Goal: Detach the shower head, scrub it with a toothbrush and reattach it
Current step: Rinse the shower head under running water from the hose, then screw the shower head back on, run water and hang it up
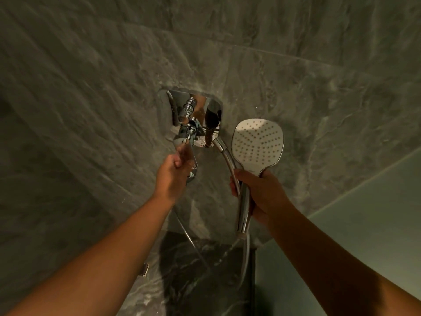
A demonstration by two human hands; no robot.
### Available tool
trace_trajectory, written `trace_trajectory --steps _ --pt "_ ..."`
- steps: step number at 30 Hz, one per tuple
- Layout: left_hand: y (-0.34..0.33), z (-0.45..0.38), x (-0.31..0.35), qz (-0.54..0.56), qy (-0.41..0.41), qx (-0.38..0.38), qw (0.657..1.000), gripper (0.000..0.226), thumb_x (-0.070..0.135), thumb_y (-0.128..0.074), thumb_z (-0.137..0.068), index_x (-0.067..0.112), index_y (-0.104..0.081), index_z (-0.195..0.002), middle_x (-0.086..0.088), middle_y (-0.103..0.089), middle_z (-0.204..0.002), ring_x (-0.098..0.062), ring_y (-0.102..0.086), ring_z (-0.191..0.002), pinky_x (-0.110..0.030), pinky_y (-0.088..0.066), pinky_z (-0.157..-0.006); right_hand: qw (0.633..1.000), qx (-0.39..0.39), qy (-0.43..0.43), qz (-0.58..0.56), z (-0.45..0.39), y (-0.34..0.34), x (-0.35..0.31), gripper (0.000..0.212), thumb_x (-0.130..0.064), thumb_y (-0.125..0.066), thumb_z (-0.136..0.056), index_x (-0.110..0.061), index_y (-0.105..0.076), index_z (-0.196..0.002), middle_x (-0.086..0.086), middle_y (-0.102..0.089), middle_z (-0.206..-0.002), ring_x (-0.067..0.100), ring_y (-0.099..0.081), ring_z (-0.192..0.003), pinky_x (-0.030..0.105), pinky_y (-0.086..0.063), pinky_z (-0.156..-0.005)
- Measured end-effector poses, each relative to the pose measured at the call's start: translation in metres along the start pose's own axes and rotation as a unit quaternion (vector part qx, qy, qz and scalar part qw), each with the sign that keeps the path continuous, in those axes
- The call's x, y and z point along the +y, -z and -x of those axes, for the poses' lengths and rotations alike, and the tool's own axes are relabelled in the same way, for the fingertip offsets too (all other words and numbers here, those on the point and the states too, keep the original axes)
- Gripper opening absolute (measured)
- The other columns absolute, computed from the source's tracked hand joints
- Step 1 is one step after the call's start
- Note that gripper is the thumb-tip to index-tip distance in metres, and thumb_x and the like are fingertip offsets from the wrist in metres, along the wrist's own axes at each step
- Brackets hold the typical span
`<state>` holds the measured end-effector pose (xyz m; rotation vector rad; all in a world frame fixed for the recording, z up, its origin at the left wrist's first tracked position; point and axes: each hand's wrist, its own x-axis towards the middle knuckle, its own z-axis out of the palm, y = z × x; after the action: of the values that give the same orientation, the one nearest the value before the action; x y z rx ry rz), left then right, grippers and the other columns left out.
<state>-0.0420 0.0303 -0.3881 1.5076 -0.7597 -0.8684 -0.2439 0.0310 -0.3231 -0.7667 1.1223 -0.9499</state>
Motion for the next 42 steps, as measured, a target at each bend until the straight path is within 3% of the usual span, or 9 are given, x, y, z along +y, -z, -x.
trace_trajectory --steps 3,7,12,16,21,24,27,33,42 --pt "-0.003 0.026 0.012 -0.030 0.051 0.077 0.995 0.024 0.035 -0.064 -0.086 0.018 -0.050 -0.076 0.002 -0.051 -0.066 -0.015 -0.049 -0.061 -0.030 -0.037 -0.059 1.000 -0.010 0.013 0.000 0.001 -0.003 0.000 0.032 -0.006 -0.070 -0.082 -0.009 -0.059 -0.112 0.015 -0.071 -0.092 0.023 -0.069 -0.073 0.032 -0.057 -0.066" --pt "-0.021 0.067 0.043 -0.080 0.053 0.050 0.994 0.027 0.035 -0.050 -0.092 0.014 -0.065 -0.096 -0.008 -0.067 -0.091 -0.022 -0.061 -0.081 -0.032 -0.046 -0.068 0.999 -0.028 0.035 -0.011 0.006 -0.017 -0.001 0.024 -0.002 -0.068 -0.082 -0.006 -0.062 -0.105 0.016 -0.068 -0.086 0.022 -0.066 -0.069 0.032 -0.057 -0.063" --pt "-0.027 0.073 0.099 -0.001 -0.002 -0.016 1.000 0.035 0.043 -0.043 -0.097 0.016 -0.065 -0.096 -0.007 -0.071 -0.095 -0.020 -0.067 -0.084 -0.036 -0.055 -0.073 0.995 -0.076 0.069 -0.016 0.019 -0.040 -0.004 0.026 0.000 -0.066 -0.078 -0.006 -0.064 -0.103 0.012 -0.069 -0.081 0.020 -0.063 -0.064 0.030 -0.053 -0.058" --pt "-0.017 0.069 0.117 0.012 0.022 0.017 1.000 0.041 0.045 -0.044 -0.094 0.010 -0.064 -0.102 -0.015 -0.070 -0.099 -0.030 -0.069 -0.090 -0.049 -0.058 -0.077 0.989 -0.113 0.094 -0.017 0.033 -0.061 -0.002 0.031 -0.002 -0.066 -0.074 -0.009 -0.067 -0.104 0.015 -0.067 -0.087 0.021 -0.062 -0.067 0.030 -0.052 -0.059" --pt "0.009 0.077 0.136 0.110 0.029 0.071 0.991 0.037 0.040 -0.042 -0.095 0.016 -0.059 -0.073 -0.006 -0.064 -0.067 -0.023 -0.062 -0.064 -0.038 -0.051 -0.061 0.981 -0.154 0.115 -0.037 0.047 -0.090 -0.012 0.026 -0.013 -0.069 -0.084 -0.010 -0.067 -0.110 0.025 -0.065 -0.101 0.037 -0.060 -0.084 0.048 -0.050 -0.076" --pt "0.034 0.088 0.139 0.131 -0.023 0.066 0.989 0.041 0.034 -0.036 -0.102 0.019 -0.047 -0.065 0.001 -0.049 -0.050 -0.017 -0.047 -0.046 -0.033 -0.041 -0.051 0.982 -0.129 0.124 -0.057 0.053 -0.111 -0.029 0.025 -0.010 -0.065 -0.088 -0.007 -0.063 -0.112 0.015 -0.069 -0.091 0.027 -0.064 -0.079 0.039 -0.056 -0.070" --pt "0.054 0.106 0.138 0.098 -0.032 0.066 0.992 0.039 0.034 -0.036 -0.103 0.018 -0.046 -0.069 0.001 -0.047 -0.052 -0.015 -0.044 -0.044 -0.027 -0.035 -0.045 0.984 -0.100 0.125 -0.078 0.061 -0.138 -0.054 0.028 -0.015 -0.066 -0.089 -0.012 -0.062 -0.116 0.001 -0.071 -0.088 0.017 -0.068 -0.077 0.034 -0.057 -0.069" --pt "0.082 0.133 0.148 -0.016 -0.063 0.098 0.993 0.036 0.042 -0.036 -0.100 0.017 -0.054 -0.081 -0.006 -0.059 -0.069 -0.024 -0.062 -0.059 -0.029 -0.049 -0.048 0.977 -0.113 0.143 -0.115 0.085 -0.195 -0.077 0.026 -0.020 -0.063 -0.092 -0.020 -0.059 -0.117 0.001 -0.067 -0.123 0.019 -0.062 -0.115 0.044 -0.045 -0.105" --pt "0.127 0.137 0.167 -0.100 -0.148 0.219 0.959 0.037 0.033 -0.040 -0.101 0.007 -0.058 -0.083 -0.001 -0.057 -0.070 -0.023 -0.053 -0.068 -0.026 -0.026 -0.058 0.976 -0.147 0.156 -0.033 0.128 -0.231 -0.060 0.026 -0.029 -0.051 -0.098 -0.014 -0.056 -0.119 0.004 -0.066 -0.117 0.018 -0.061 -0.111 0.045 -0.046 -0.104"
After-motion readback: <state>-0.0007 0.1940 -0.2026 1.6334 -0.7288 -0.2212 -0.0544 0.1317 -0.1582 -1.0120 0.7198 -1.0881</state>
